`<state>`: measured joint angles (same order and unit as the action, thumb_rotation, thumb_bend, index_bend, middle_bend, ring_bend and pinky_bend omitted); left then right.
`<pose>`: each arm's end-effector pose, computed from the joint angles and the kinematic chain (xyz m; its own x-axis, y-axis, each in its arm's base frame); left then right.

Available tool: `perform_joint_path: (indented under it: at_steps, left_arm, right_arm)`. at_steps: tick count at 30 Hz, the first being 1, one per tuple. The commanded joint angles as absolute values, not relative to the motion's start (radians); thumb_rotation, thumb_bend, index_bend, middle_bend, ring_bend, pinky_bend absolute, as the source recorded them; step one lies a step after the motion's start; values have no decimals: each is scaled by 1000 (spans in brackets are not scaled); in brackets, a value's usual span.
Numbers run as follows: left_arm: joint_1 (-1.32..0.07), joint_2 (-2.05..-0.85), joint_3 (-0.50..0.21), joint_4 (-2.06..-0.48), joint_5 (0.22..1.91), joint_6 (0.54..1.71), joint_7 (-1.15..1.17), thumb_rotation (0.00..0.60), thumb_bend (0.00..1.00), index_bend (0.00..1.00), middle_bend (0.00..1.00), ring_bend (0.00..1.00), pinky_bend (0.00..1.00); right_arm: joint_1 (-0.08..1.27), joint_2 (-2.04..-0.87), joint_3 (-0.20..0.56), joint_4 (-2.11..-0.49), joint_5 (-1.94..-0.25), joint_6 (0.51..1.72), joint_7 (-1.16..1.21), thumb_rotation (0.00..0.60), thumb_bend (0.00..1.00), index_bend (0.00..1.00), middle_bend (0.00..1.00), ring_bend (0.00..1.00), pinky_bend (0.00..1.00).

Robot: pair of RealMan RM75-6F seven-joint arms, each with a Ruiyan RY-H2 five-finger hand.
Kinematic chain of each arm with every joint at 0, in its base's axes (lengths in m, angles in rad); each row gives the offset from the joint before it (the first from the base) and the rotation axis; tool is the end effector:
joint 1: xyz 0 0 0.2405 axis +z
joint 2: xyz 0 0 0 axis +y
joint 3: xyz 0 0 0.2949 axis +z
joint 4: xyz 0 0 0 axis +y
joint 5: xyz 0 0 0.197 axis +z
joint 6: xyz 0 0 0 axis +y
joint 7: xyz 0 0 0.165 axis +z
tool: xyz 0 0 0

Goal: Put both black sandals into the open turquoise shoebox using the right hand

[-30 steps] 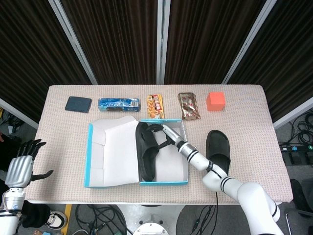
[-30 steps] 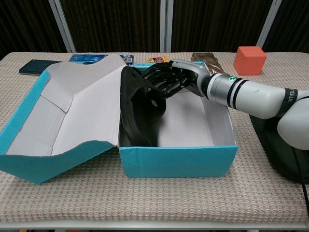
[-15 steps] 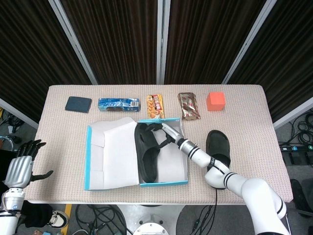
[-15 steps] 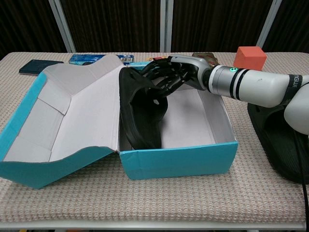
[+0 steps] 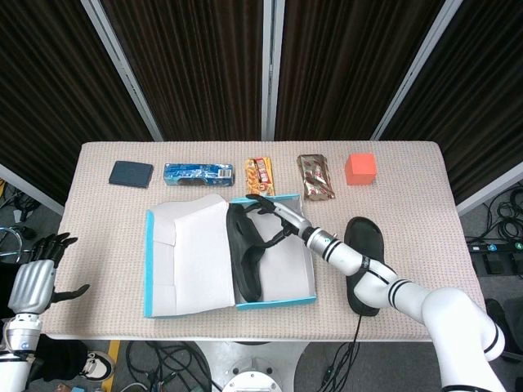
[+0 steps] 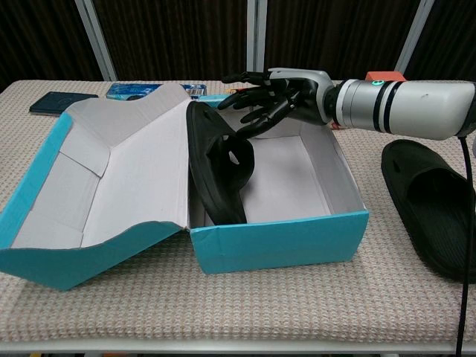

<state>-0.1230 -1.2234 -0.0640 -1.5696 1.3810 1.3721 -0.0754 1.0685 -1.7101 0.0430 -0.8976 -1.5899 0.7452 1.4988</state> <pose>-0.3566 0.2186 0.1456 0.2452 0.0868 0.9656 0.9644 0.0799 -0.2521 -0.1106 -0.4559 -0.0705 -0.3630 -0.7511 0.5514 -0.8219 -0.0207 -0.5692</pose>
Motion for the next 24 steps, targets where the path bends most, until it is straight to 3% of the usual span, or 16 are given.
perform_joint_path:
  at_steps: [1,8,13,17,21,24]
  left_arm:
    - [-123,-1223,-64,-1572,1383,1374,-75,600,89,161,86,25,36]
    - [-120,-1220,-63,-1578,1387,1381,-69,600,89,161,86,26,36]
    - [-121,-1219,-63,-1583,1387,1382,-64,600,89,161,86,25,36]
    - [-122,-1219,-58,-1588,1398,1381,-59,600,90,161,86,25,36]
    - [-125,-1219,-51,-1595,1411,1378,-54,600,89,161,86,26,36]
    - [-127,-1219,-45,-1600,1420,1375,-53,600,89,161,86,25,36]
  right_arm:
    - [1056,-1647,43,-969,-1589,773,1501,600,0,23,183,0,129]
    - [1019,-1499,50,-1136,-1569,819,1459,600,0,21,181,0,129]
    - [968,-1335,63,-1297,-1510,835,1251,600,0,20,182,0,127]
    - [931,-1157,58,-1458,-1399,771,1006,600,0,20,184,0,127]
    - [917,-1017,27,-1563,-1278,676,782,600,1,28,234,90,161]
    - [920,-943,-9,-1620,-1196,584,656,600,7,34,241,100,171]
